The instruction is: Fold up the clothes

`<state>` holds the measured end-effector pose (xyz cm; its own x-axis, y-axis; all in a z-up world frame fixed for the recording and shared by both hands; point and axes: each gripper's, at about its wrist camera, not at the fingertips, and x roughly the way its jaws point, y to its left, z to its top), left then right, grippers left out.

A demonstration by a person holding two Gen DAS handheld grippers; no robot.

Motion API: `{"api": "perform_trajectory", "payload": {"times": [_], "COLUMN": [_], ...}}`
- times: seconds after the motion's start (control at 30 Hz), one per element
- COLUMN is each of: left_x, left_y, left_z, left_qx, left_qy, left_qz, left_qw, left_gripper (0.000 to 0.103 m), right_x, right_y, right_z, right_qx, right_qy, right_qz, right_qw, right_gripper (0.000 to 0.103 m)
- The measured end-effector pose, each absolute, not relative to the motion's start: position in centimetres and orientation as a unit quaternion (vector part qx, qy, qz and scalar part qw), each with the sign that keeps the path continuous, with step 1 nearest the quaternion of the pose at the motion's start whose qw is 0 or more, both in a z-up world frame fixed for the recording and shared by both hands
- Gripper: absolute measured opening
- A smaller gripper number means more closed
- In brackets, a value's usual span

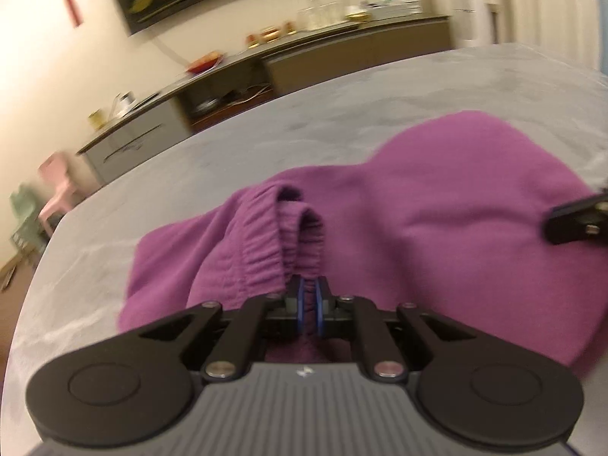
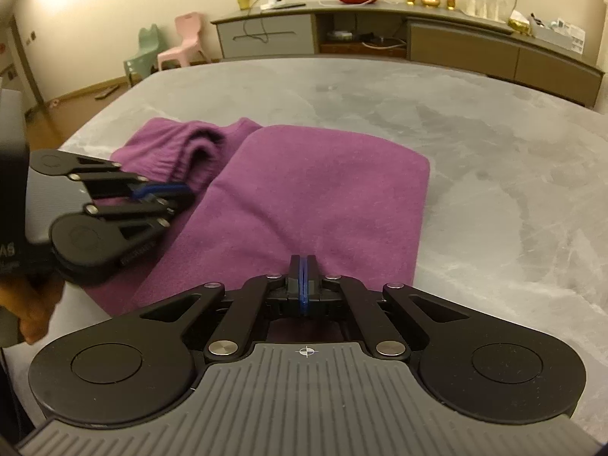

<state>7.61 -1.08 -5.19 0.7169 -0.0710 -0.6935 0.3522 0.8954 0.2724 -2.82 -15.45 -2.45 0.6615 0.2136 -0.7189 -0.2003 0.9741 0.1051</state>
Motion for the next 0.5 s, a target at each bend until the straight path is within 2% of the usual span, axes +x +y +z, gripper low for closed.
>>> {"api": "perform_trajectory", "payload": {"times": [0.07,0.13,0.23,0.3,0.33,0.37,0.5], "left_x": [7.6,7.1,5.9,5.6,5.6,5.7,6.6], "left_y": [-0.3,0.1,0.7,1.9,2.8,3.8,8.3], "left_z": [-4.6,-3.7,-2.1,-1.0,-0.5,-0.1,-0.1], "left_qx": [0.155,0.117,0.071,0.029,0.003,-0.024,-0.13], "left_qy": [0.367,0.373,0.375,0.367,0.363,0.36,0.372], "left_qz": [-0.137,-0.171,-0.218,-0.237,-0.242,-0.245,-0.218], "left_qw": [0.907,0.905,0.898,0.899,0.9,0.9,0.893], "left_gripper": [0.01,0.02,0.024,0.028,0.03,0.031,0.032], "right_x": [-2.9,-2.9,-2.9,-3.1,-3.3,-3.6,-3.4], "right_y": [-15.6,-15.7,-15.8,-15.8,-15.4,-14.6,-9.0], "right_z": [-2.4,-2.4,-1.8,-0.8,0.1,1.0,2.7], "right_qx": [0.009,0.004,-0.002,0.007,0.007,0.001,-0.067], "right_qy": [0.396,0.397,0.401,0.396,0.387,0.373,0.35], "right_qz": [0.11,0.103,0.09,0.093,0.096,0.105,0.162], "right_qw": [0.912,0.912,0.912,0.913,0.917,0.922,0.92], "right_gripper": [0.0,0.0,0.0,0.008,0.021,0.029,0.033]}}
